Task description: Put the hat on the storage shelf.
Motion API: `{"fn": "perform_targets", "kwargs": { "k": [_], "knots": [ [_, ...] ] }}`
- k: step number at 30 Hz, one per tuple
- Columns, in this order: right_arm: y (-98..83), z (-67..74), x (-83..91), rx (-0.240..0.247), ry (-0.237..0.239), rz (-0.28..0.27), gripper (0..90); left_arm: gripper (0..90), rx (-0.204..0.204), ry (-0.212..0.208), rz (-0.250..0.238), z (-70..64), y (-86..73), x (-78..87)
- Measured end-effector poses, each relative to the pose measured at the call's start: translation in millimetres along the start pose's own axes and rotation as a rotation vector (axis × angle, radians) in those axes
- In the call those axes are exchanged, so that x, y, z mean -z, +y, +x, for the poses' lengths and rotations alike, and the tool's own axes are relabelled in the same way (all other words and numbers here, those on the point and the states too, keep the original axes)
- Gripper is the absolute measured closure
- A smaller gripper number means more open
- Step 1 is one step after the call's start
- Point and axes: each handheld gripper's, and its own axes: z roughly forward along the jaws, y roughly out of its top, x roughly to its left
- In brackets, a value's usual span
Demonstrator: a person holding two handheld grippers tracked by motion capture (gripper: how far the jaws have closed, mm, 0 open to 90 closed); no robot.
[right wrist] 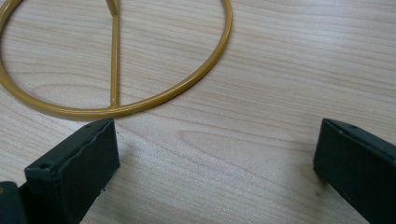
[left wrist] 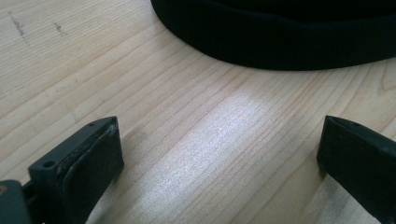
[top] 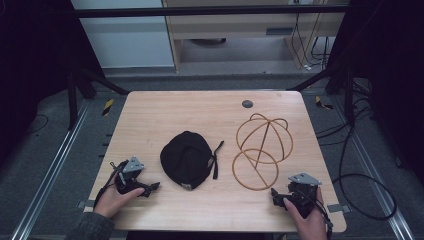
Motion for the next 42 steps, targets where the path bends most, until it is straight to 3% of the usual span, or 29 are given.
{"fn": "perform_targets", "kwargs": {
  "k": [6,9,16,18,22,28,31,35,42],
  "knots": [
    [-0.5,0.7,0.3,-0.004,-0.012,-0.002,0.4,1.8,0.004,-0.015,0.025,-4.3,3.2,2.2],
    [-1.0,1.7,0.8,-0.013,-0.017,0.000,0.4,3.5,0.019,-0.047,0.017,-6.4,3.5,4.7],
    [-1.4,1.9,1.2,-0.012,-0.015,-0.001,0.4,4.5,-0.007,-0.068,-0.021,-16.7,10.7,14.1],
    [-1.4,1.8,1.2,-0.012,-0.015,-0.001,0.4,4.5,-0.035,-0.061,-0.016,-19.5,16.8,15.6],
    [-1.5,1.9,1.2,-0.013,-0.015,-0.002,0.4,4.5,-0.073,-0.067,0.001,-28.0,36.2,18.0],
    [-1.8,1.8,1.6,-0.010,-0.013,-0.002,0.4,4.6,-0.185,-0.055,0.051,-44.0,82.3,19.8],
    [-1.8,1.8,1.6,-0.010,-0.014,-0.002,0.4,5.0,-0.241,-0.029,0.085,-48.0,107.2,19.6],
    [-1.9,1.5,1.7,-0.008,-0.010,-0.002,0.4,5.6,-0.244,-0.032,0.086,-47.7,122.5,20.2],
    [-2.0,1.1,1.9,-0.004,-0.008,-0.002,0.4,5.8,-0.291,-0.040,0.120,-52.8,150.1,15.0]
  ]
}}
